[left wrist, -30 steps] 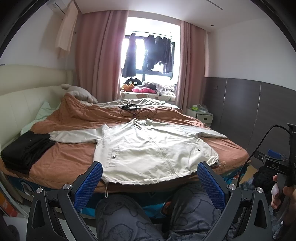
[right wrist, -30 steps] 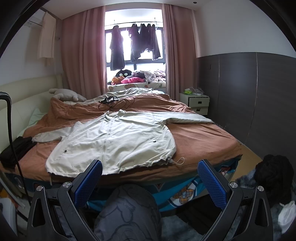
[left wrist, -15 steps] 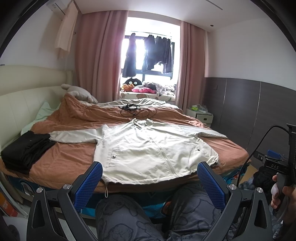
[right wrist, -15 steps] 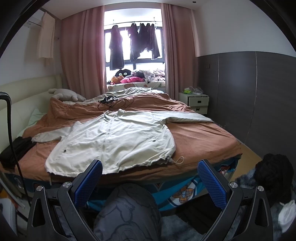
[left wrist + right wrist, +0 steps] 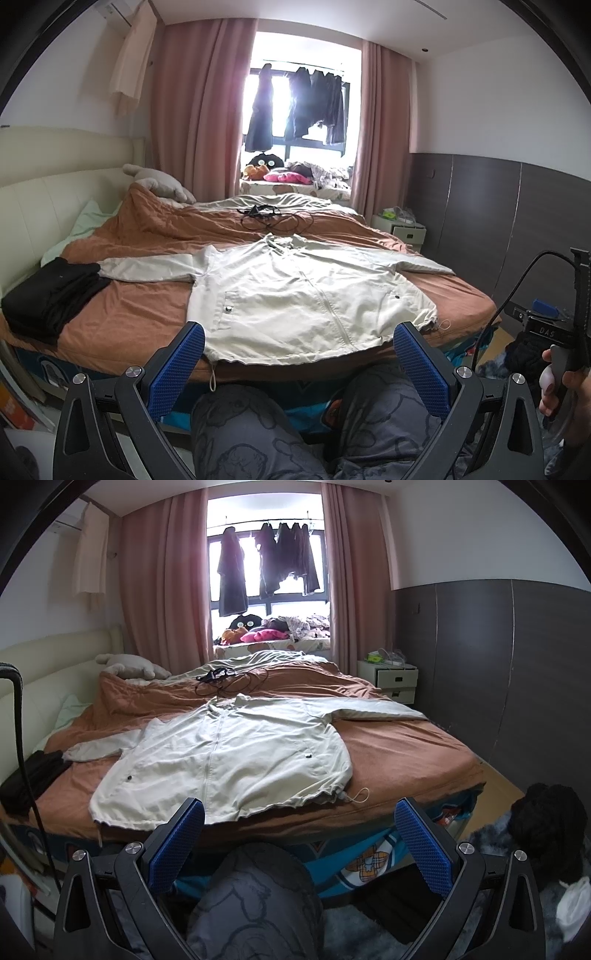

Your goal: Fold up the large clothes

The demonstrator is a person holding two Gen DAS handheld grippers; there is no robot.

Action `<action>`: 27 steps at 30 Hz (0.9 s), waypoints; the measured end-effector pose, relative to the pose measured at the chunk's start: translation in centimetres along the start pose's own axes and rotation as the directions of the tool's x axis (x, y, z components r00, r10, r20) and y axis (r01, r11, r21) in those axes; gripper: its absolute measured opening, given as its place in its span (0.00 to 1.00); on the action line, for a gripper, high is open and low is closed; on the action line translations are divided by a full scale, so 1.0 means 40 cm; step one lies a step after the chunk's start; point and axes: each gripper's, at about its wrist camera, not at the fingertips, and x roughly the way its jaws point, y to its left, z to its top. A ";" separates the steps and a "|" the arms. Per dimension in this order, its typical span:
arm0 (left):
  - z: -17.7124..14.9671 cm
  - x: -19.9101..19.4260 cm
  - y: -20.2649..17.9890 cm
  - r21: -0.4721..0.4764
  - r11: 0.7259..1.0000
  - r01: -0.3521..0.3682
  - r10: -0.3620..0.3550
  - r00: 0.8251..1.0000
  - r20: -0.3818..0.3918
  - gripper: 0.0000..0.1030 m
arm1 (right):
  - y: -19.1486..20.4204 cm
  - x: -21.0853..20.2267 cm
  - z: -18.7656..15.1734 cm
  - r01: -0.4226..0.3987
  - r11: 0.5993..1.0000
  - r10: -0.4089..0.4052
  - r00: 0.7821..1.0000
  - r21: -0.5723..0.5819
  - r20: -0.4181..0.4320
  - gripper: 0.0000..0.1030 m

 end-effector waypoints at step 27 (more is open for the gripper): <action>0.021 0.271 0.121 -0.039 0.997 -0.067 0.062 0.992 -0.113 0.99 | 0.075 0.290 0.069 -0.011 1.000 0.012 0.995 0.011 -0.101 1.00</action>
